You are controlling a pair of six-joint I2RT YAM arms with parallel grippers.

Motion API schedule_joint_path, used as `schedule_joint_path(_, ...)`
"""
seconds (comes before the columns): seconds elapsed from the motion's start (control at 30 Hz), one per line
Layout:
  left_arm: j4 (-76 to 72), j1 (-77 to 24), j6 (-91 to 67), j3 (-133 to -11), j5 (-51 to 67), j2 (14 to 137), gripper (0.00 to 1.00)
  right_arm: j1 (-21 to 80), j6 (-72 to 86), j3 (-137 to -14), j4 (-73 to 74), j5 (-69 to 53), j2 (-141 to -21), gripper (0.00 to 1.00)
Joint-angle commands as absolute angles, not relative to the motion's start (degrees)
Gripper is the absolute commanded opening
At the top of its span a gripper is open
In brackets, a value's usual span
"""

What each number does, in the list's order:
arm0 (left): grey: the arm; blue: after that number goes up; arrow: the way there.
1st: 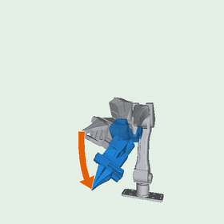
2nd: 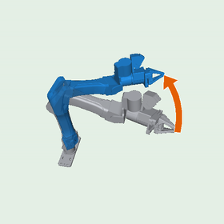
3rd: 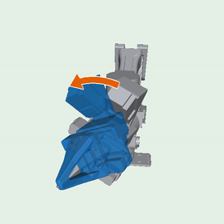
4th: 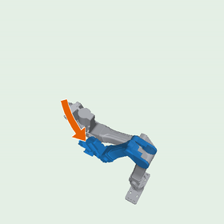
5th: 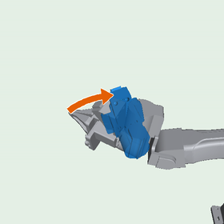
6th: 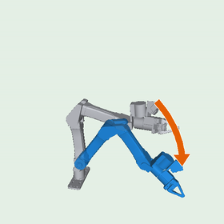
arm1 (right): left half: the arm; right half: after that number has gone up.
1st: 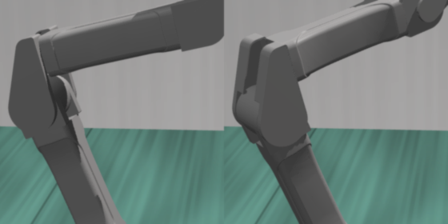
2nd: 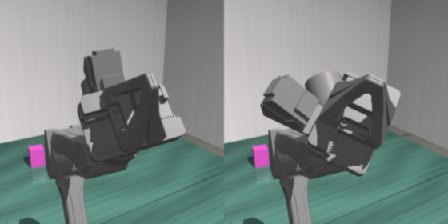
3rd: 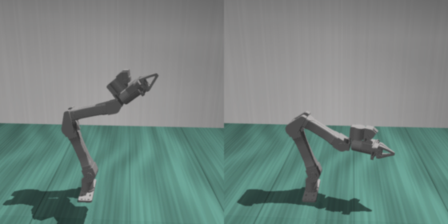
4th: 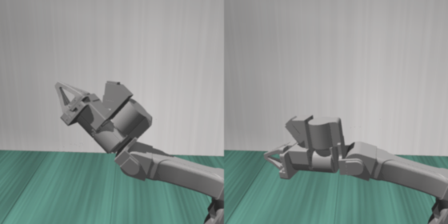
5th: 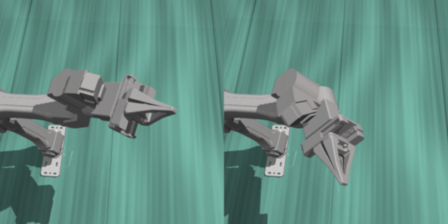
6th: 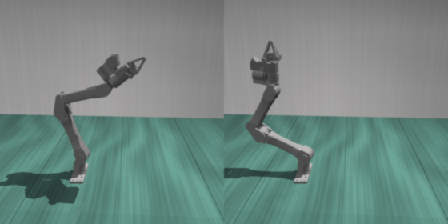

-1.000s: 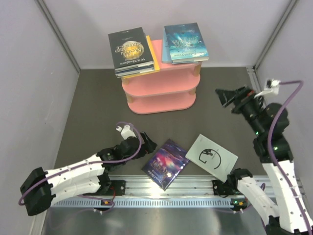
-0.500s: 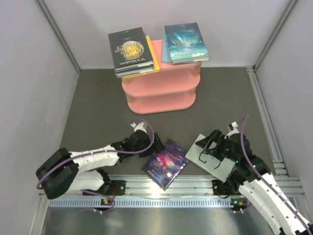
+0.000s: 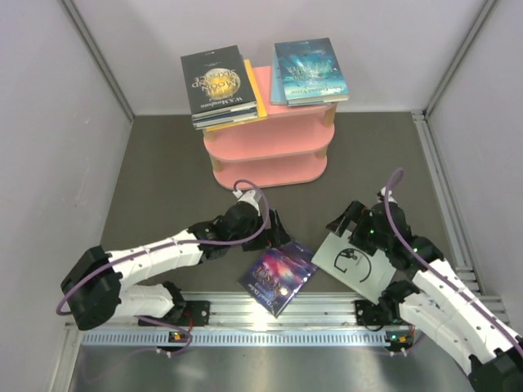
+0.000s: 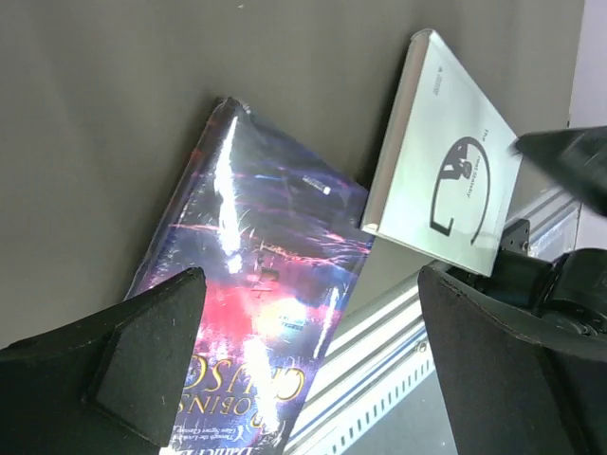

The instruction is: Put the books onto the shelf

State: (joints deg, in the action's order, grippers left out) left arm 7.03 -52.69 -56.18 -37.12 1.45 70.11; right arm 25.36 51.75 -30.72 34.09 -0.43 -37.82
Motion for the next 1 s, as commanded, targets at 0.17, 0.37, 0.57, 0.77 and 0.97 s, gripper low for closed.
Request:
schedule_joint_path(0.17,10.2,-52.9,-54.8,-33.8,0.5,71.9,0.99,51.6,71.9,-22.6,23.8,0.6,-34.6,1.00)
schedule_joint_path(0.37,8.3,-52.8,-55.7,-30.1,-1.1,71.6,0.99,66.4,79.2,-22.2,17.9,8.8,-46.0,1.00)
schedule_joint_path(0.57,4.9,-52.7,-56.6,-28.1,1.5,71.5,0.99,66.7,82.9,-18.9,14.1,11.8,-52.3,1.00)
schedule_joint_path(0.77,-9.9,-52.8,-61.9,-22.0,11.0,72.2,0.99,67.4,89.5,-11.2,0.4,13.9,-57.8,1.00)
schedule_joint_path(0.97,-26.3,-53.9,-69.6,-17.3,18.7,73.1,0.99,70.0,93.7,-8.7,-13.0,17.2,-65.3,1.00)
